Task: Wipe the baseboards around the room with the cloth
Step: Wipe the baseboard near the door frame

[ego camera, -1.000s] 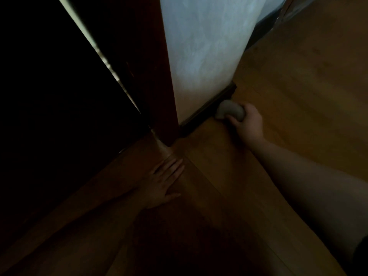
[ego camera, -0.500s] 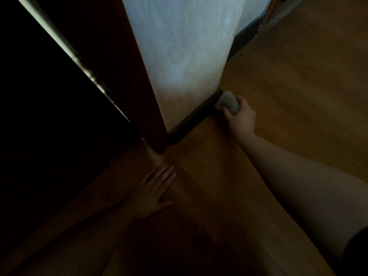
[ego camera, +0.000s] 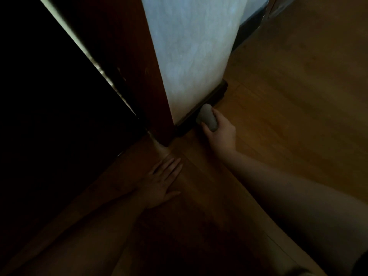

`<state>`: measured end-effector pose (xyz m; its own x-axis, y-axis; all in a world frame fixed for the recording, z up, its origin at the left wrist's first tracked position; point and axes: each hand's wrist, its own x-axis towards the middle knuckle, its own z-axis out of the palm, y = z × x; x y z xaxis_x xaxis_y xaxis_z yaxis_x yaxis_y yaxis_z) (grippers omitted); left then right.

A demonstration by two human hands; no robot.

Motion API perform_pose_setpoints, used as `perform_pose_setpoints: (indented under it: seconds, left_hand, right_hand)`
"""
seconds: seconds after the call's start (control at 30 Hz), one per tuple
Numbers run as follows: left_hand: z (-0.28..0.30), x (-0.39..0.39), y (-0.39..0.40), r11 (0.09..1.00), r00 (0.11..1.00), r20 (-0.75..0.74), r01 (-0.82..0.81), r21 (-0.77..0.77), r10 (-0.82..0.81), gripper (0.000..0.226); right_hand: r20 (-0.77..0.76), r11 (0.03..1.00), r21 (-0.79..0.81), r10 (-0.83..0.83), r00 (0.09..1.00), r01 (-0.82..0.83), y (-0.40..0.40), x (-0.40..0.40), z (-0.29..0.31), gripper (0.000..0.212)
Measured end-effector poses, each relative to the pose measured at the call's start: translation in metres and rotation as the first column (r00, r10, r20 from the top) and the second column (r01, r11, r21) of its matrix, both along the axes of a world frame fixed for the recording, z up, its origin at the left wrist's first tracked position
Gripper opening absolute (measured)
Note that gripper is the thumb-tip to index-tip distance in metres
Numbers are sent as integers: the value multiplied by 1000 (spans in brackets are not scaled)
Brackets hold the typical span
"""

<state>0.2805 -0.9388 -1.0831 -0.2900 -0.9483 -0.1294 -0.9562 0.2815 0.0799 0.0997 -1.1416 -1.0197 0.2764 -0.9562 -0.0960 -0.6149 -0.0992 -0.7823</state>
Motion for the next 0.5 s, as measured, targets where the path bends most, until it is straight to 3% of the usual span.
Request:
perform_pose_setpoints:
  seconds: [0.33,0.4,0.5]
  left_hand:
    - [2,0,0,1000,1000,11,-6,22,6,80]
    - [0,-1,1,1000,1000,10,-15,27,14,80]
    - [-1,-1,2,1000,1000,-5,-19,10,19,80]
  right_hand:
    - [-103,921,-83,372,922,-381,19,-11,4,57]
    - [-126,939,-82,322,938,-333,5,-24,2,58]
    - [-128,996,-38,74,989,-79,-27,-47,6,58]
